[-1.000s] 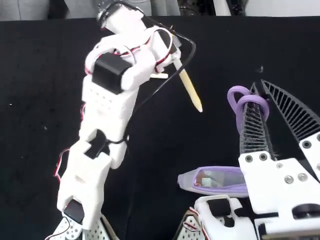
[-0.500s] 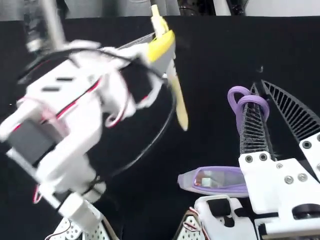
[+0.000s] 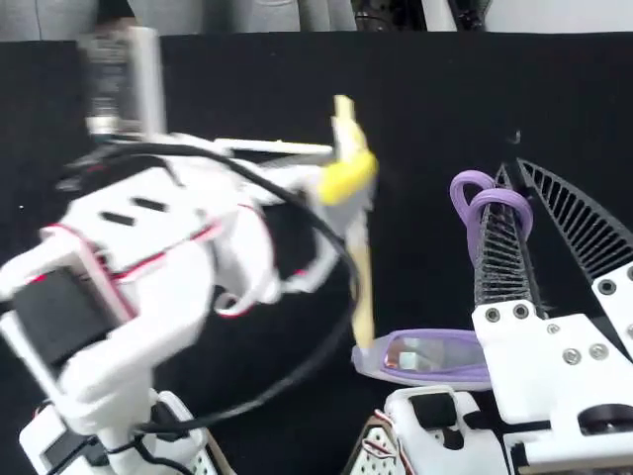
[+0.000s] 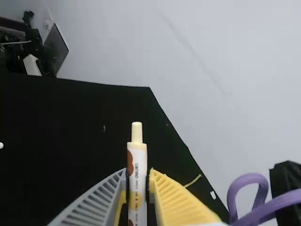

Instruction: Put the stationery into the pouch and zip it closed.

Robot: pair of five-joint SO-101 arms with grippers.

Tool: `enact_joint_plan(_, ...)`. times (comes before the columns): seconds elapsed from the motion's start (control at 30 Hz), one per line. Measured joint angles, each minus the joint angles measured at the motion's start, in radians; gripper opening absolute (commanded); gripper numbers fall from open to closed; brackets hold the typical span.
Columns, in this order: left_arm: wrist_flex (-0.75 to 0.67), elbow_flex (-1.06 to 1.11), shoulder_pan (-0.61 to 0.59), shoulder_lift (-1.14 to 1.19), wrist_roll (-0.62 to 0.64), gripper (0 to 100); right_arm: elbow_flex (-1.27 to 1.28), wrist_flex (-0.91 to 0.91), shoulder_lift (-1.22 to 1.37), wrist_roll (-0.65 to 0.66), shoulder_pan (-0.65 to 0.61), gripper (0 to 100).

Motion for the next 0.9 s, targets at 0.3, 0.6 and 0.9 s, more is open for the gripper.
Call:
enact_joint_plan(0.3,-0.198,0.376,0.129,-0.110,0.000,3,0.000,0.000,0.000,0.000,0.000,1.2)
enact_joint_plan(0.6,-0.632,0.914,0.133,-0.420,0.006,3,0.000,0.000,0.000,0.000,0.000,1.2)
enact_joint_plan(0.9,-1.376,1.634,0.133,-0.839,-0.035,3,0.000,0.000,0.000,0.000,0.000,1.2)
